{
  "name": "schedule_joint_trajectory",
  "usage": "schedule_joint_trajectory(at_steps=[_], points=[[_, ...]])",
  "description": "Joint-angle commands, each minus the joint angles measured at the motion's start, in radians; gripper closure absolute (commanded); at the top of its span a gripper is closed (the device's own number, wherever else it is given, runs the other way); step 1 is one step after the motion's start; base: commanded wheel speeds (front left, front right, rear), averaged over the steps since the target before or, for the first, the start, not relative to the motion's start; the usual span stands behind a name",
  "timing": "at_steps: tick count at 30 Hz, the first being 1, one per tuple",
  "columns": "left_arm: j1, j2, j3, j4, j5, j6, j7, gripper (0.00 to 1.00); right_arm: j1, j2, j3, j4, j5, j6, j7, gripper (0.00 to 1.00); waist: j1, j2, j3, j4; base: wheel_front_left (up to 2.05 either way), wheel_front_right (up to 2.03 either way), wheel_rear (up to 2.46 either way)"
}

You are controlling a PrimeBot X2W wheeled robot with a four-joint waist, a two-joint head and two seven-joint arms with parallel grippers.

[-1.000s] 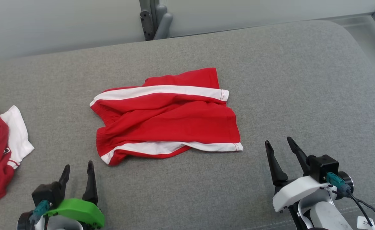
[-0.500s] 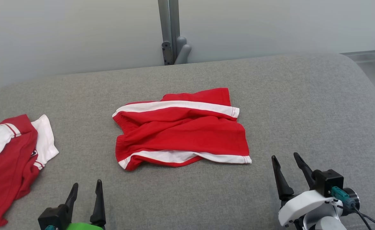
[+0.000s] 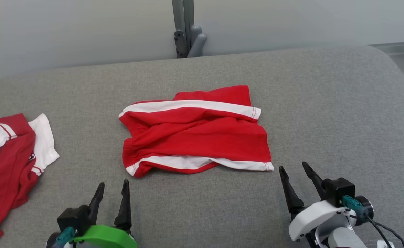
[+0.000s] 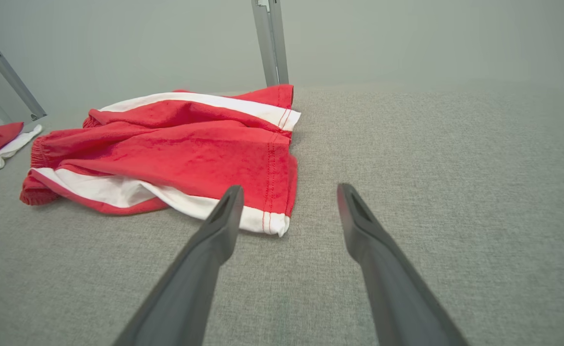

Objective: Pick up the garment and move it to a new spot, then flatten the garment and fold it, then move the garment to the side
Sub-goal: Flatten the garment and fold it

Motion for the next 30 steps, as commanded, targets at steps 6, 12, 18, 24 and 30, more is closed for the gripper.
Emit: schedule_joint_trajectory(at_steps=[6, 12, 18, 24, 30], points=[[-0.083, 0.004, -0.037, 0.015, -0.024, -0.002, 0.001, 0.0, -0.087, -0.008, 0.047, 0.072, 0.017, 0.0, -0.003, 0.0, 0.0, 0.0, 0.12, 0.019, 0.0, 0.0, 0.0], [-0.11, 0.004, -0.053, 0.025, -0.026, -0.002, 0.001, 0.0, -0.127, -0.01, 0.058, 0.13, 0.036, 0.0, -0.003, 0.19, 0.0, 0.0, 0.157, 0.031, 0.0, 0.0, 0.0], [-0.122, 0.003, -0.048, 0.024, -0.012, -0.002, 0.001, 0.0, -0.15, -0.01, 0.066, 0.147, 0.045, 0.0, -0.003, 0.51, 0.0, 0.0, 0.183, 0.042, 0.0, 0.0, 0.0], [-0.134, 0.003, -0.054, 0.021, -0.01, -0.002, 0.001, 0.0, -0.175, -0.014, 0.056, 0.173, 0.049, 0.0, -0.003, 0.49, 0.0, 0.0, 0.209, 0.057, 0.0, 0.0, 0.0], [-0.138, 0.003, -0.055, 0.019, -0.006, -0.002, 0.001, 0.0, -0.187, -0.012, 0.053, 0.197, 0.05, 0.0, -0.002, 0.72, 0.0, 0.0, 0.223, 0.068, 0.0, 0.0, 0.0]])
